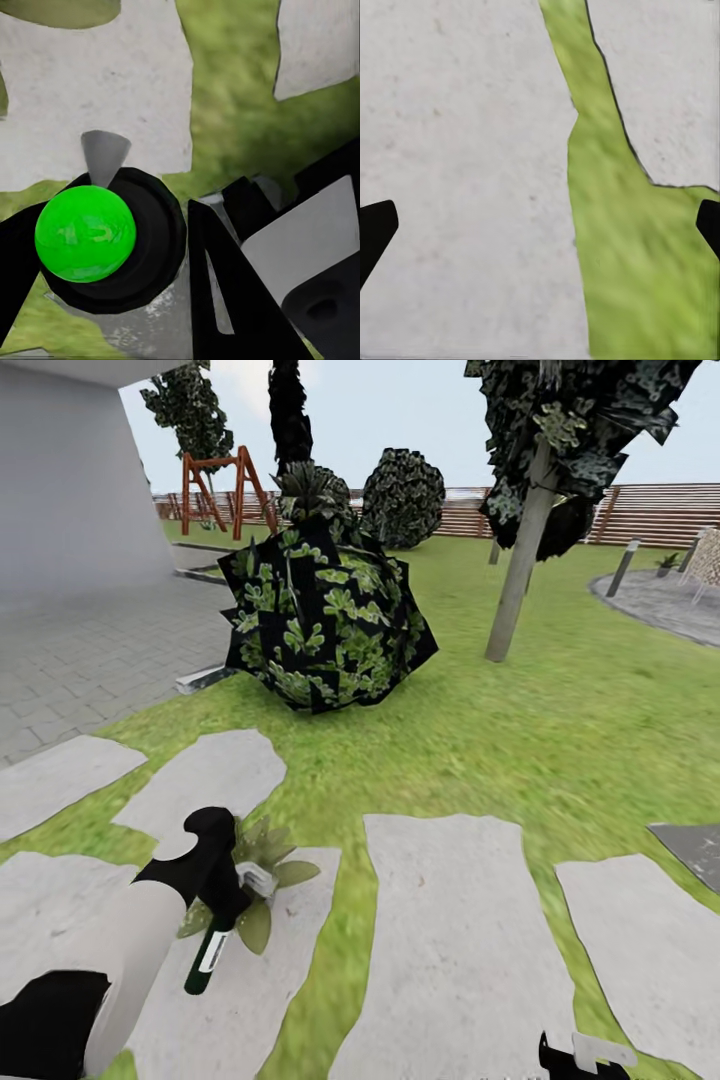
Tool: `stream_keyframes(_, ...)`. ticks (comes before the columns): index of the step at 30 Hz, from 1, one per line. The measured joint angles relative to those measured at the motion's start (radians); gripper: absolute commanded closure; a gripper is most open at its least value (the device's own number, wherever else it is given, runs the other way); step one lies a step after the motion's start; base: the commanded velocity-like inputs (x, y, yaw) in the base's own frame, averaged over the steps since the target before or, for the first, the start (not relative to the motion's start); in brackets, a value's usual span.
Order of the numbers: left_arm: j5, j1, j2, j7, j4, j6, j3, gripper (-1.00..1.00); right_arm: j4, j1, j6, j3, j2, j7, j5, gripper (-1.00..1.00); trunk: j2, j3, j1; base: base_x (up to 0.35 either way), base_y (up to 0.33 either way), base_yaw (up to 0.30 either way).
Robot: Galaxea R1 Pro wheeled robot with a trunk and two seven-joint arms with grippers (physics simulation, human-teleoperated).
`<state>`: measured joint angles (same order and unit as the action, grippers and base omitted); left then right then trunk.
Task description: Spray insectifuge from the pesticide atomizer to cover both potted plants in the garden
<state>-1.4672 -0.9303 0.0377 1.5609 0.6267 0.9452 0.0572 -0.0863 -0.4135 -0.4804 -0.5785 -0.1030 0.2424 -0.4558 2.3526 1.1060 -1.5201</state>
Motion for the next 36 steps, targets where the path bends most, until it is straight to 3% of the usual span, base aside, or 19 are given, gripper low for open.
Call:
stream_keyframes(8, 0.003, 0.016, 0.022, 0.0, -0.014, 0.007, -0.002, 1.0, 0.0, 0.0, 0.0, 0.0, 0.0, 0.0, 0.0, -1.0, 0.0, 0.0, 0.0, -0.25, -0.194, 0.276)
stream_keyframes(15, 0.016, 0.057, 0.023, -0.107, -0.014, 0.012, -0.033, 1.0, 0.0, 0.0, 0.0, 0.0, 0.002, -0.001, 0.0, -1.0, 0.0, 0.0, 0.0, -0.081, -0.051, 0.278)
stream_keyframes(18, 0.021, 0.059, 0.017, -0.133, -0.005, 0.021, -0.102, 1.0, 0.0, 0.0, 0.0, 0.001, 0.002, -0.001, 0.0, -1.0, 0.0, 0.0, 0.0, -0.003, -0.002, 0.151)
stream_keyframes(20, 0.02, 0.059, 0.009, -0.213, 0.0, 0.037, -0.189, 1.0, 0.0, 0.0, 0.0, 0.0, 0.001, -0.002, 0.0, -1.0, 0.0, 0.0, 0.0, -0.001, 0.0, 0.032)
stream_keyframes(22, 0.03, 0.059, 0.002, -0.286, -0.004, 0.043, -0.247, 1.0, 0.0, 0.0, 0.0, 0.001, 0.001, -0.002, 0.0, -1.0, 0.0, 0.0, 0.0, 0.0, 0.0, 0.012)
stream_keyframes(24, 0.07, 0.06, -0.009, -0.367, -0.013, 0.045, -0.3, 1.0, 0.0, 0.0, 0.0, 0.001, 0.0, -0.002, 0.0, -1.0, 0.0, 0.0, 0.0, 0.0, 0.0, 0.003)
stream_keyframes(30, 0.091, 0.106, -0.012, -0.401, -0.004, 0.041, -0.313, 1.0, 0.0, 0.0, 0.0, 0.001, -0.001, -0.001, 0.0, -1.0, 0.0, 0.0, 0.001, 0.054, -0.038, 0.0)
stream_keyframes(36, 0.092, 0.11, -0.012, -0.428, 0.001, 0.041, -0.317, 1.0, 0.0, 0.0, 0.0, 0.001, 0.0, -0.001, 0.0, -1.0, 0.0, 0.0, 0.001, 0.224, -0.164, 0.0)
